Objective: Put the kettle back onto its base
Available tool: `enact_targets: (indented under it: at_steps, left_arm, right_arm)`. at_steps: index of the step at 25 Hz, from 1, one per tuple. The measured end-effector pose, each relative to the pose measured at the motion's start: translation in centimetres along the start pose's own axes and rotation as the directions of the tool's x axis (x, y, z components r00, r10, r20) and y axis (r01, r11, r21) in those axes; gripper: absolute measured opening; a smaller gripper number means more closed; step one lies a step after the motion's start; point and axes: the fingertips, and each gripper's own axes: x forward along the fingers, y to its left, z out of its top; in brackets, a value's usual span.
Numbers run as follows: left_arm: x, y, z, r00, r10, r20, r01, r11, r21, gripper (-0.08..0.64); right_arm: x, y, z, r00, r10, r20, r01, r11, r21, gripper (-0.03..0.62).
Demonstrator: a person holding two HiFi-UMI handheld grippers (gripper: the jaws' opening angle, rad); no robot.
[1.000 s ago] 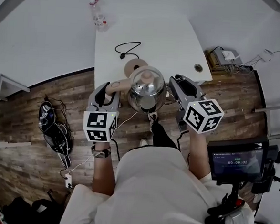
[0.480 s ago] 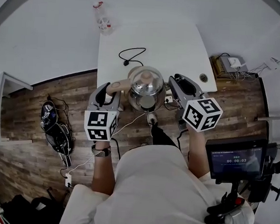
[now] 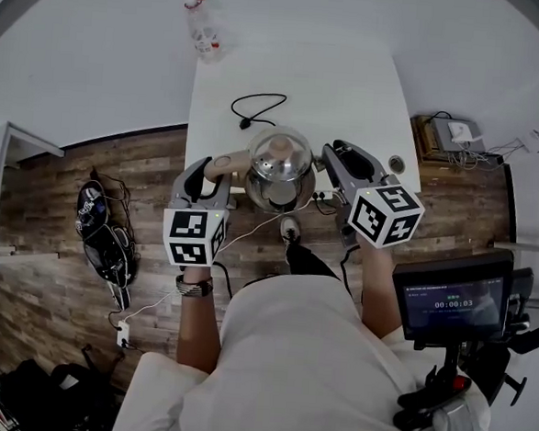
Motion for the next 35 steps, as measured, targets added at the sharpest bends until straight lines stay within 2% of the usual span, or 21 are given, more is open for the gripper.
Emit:
enact_targets:
  at_steps: [18, 24, 35]
  left_arm:
    - [-1.8, -0.4, -3.8, 0.996, 0.076, -0.043, -0.077, 0.997, -0.029, 0.150]
    - [4.8, 1.9, -4.6, 0.991, 0.088, -0.099, -0.094, 0.994, -0.055, 0.150]
    - [4.3, 1.8, -7.5, 0.984, 0.109, -0.140, -0.120, 0.990, -0.077, 0.150]
  right_arm:
    - [0.6, 0.8, -2.8, 0.996, 0.061, -0.063, -0.063, 0.998, -0.021, 0.087]
    - [6.9, -3.6, -3.3, 0.988, 0.079, -0.130, -0.078, 0.997, 0.013, 0.087]
    - [7.5, -3.5, -5.8, 0.977, 0.098, -0.187, -0.095, 0.995, 0.025, 0.086]
